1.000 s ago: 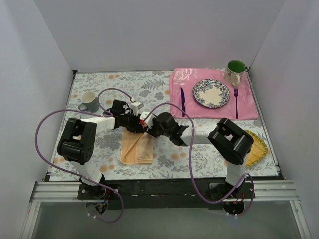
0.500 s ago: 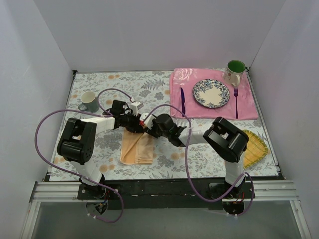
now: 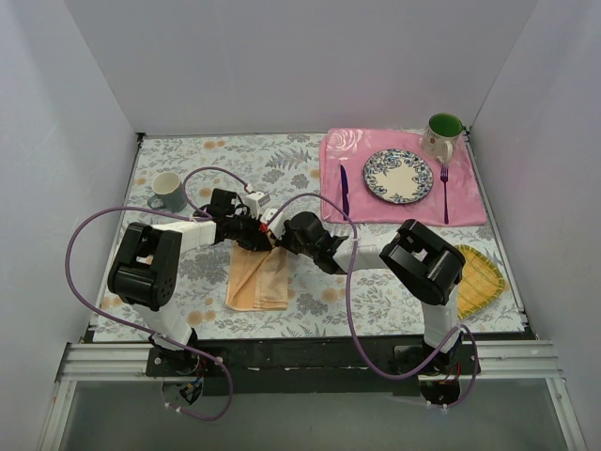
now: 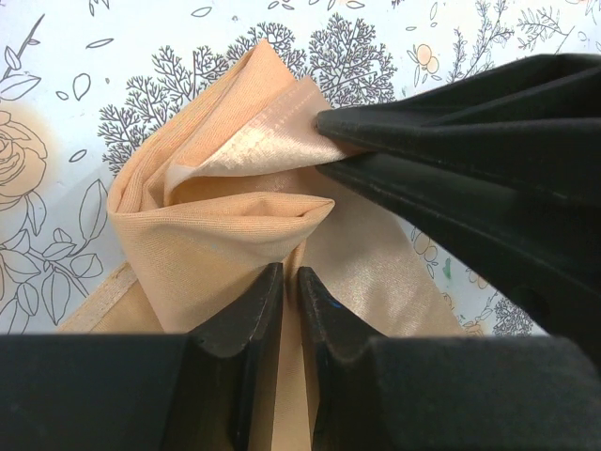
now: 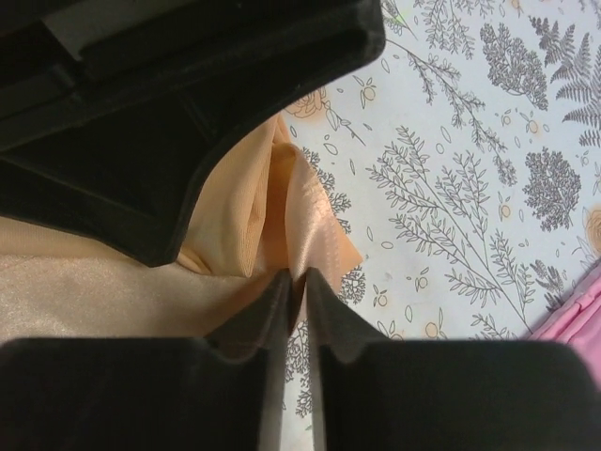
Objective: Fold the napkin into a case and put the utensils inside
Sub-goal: Stuff the top corner of the smaller-rectangle-folded napkin into the folded napkin.
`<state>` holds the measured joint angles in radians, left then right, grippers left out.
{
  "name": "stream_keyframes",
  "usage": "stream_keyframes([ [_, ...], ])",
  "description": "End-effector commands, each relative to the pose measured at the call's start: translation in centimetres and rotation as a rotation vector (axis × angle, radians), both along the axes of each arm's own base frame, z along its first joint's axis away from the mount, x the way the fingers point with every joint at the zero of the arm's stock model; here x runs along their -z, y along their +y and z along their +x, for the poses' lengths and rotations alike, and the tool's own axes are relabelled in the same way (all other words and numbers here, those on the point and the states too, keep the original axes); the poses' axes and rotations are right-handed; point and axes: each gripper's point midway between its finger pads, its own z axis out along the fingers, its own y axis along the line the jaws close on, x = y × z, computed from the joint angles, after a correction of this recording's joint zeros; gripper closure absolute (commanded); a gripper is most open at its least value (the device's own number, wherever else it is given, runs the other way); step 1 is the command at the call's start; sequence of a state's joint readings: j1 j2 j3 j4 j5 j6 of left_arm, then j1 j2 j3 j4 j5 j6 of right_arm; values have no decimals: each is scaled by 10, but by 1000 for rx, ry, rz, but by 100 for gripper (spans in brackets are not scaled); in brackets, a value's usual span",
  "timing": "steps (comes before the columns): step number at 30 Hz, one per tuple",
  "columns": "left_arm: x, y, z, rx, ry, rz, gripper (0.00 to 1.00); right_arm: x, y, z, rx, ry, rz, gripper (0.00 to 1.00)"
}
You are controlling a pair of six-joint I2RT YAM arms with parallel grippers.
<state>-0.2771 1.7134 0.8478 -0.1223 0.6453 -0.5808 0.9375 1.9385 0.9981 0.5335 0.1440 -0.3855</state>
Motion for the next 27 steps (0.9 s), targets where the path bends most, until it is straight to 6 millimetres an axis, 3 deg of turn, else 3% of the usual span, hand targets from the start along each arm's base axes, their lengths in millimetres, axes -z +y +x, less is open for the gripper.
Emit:
stream_keyframes([
  [1,19,9,-16,-6,69,45,87,-23,15,10,14,-36,67,87],
  [2,18,9,-15,-8,68,41,87,-23,14,9,12,-33,68,97],
  [3,17,9,-15,-15,71,38,87,-23,14,8,7,-29,70,99],
  [13,-16,-3,10,-86,94,-3,87,-25,16,5,6,-10,86,99],
  [20,-28,-17,9,-82,127,-23,87,-26,18,6,11,-10,93,99],
  [27,-20,-21,5,-123,198,-43,93,-26,17,7,19,-6,100,99],
])
